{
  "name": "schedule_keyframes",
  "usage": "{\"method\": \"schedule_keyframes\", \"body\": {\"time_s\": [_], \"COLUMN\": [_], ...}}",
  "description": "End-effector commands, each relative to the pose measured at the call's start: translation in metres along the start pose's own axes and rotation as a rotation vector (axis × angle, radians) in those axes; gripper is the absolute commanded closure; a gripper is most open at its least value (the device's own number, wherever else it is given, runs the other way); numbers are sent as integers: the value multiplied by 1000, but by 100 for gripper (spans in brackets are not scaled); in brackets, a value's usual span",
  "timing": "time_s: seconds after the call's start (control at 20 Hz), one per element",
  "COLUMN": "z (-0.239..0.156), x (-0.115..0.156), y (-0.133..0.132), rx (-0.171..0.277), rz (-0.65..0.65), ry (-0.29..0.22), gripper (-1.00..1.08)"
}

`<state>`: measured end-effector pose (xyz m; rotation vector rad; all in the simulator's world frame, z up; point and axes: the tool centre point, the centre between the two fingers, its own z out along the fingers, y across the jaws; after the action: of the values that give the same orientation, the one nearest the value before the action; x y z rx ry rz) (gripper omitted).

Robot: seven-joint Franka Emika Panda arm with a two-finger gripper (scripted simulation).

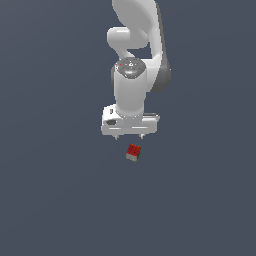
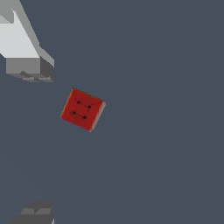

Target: Pick up the object and move it to a goal position.

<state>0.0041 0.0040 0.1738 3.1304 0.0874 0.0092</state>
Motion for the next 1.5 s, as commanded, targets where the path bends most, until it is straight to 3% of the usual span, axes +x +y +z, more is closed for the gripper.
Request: {"method": "schedule_keyframes", "body": {"time_s": [0.0, 0.6, 1.45], "z": [0, 13, 52], "x": [0, 0, 0], "y": [0, -2, -10], "rx": [0, -4, -3], "rz": [-4, -153, -624], "ry": [0, -3, -8], "gripper": [-92, -92, -92]}}
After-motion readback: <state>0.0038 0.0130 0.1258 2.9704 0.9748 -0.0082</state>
